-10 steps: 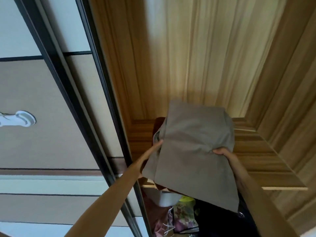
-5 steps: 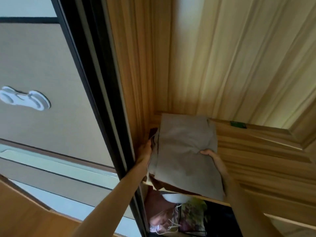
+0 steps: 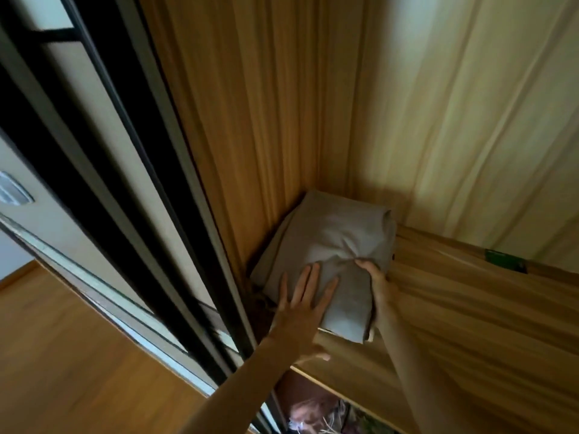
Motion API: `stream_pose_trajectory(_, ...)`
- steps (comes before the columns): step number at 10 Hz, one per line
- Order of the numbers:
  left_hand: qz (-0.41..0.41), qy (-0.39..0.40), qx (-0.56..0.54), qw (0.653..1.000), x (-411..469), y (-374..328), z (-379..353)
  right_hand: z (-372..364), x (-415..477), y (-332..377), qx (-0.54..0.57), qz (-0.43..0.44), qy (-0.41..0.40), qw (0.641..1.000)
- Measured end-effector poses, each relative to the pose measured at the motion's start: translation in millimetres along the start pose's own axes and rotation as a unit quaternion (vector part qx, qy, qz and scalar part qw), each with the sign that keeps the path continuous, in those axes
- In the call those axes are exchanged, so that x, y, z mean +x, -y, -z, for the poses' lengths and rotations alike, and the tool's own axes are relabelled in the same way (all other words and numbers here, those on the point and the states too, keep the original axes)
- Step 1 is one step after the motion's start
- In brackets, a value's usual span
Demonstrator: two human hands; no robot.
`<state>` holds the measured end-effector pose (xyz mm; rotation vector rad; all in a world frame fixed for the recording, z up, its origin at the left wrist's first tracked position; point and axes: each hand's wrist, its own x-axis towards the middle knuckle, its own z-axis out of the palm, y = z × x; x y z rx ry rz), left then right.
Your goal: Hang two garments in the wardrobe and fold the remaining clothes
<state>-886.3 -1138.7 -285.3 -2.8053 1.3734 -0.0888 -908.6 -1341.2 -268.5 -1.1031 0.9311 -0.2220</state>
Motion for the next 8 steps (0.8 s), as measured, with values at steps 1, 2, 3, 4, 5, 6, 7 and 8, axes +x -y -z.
stream_pose_trajectory(1, 0.029, -0.042, 0.026, 0.998, 41, 10, -7, -4, 27, 10, 0.004, 0.021, 0.018, 1.000)
stream_pose_trajectory(2, 0.026, -0.036, 0.031, 0.999, 75, 25, -9, -6, 42, 33, -0.059, 0.053, 0.022, 0.997)
stream_pose_trajectory(3, 0.040, -0.057, 0.023, 0.997, 109, 24, -11, 4, 44, 40, -0.135, 0.156, -0.007, 0.978)
stream_pose_trajectory(4, 0.046, -0.005, 0.040, 0.998, 138, 20, -4, 17, 34, 36, -0.226, 0.254, 0.006, 0.941)
stream_pose_trajectory(5, 0.053, 0.024, 0.055, 0.997, 144, 14, 4, 31, 14, 41, -0.301, 0.319, 0.006, 0.899)
stream_pose_trajectory(6, 0.068, 0.034, 0.047, 0.996, 125, 1, 14, 43, -6, 45, -0.366, 0.349, 0.004, 0.863)
stream_pose_trajectory(7, 0.081, 0.042, 0.006, 0.996, 94, -12, 31, 48, -36, 52, -0.439, 0.361, 0.000, 0.823)
stream_pose_trajectory(8, 0.052, 0.041, -0.061, 0.996, 55, -22, 45, 46, -70, 52, -0.480, 0.371, -0.002, 0.795)
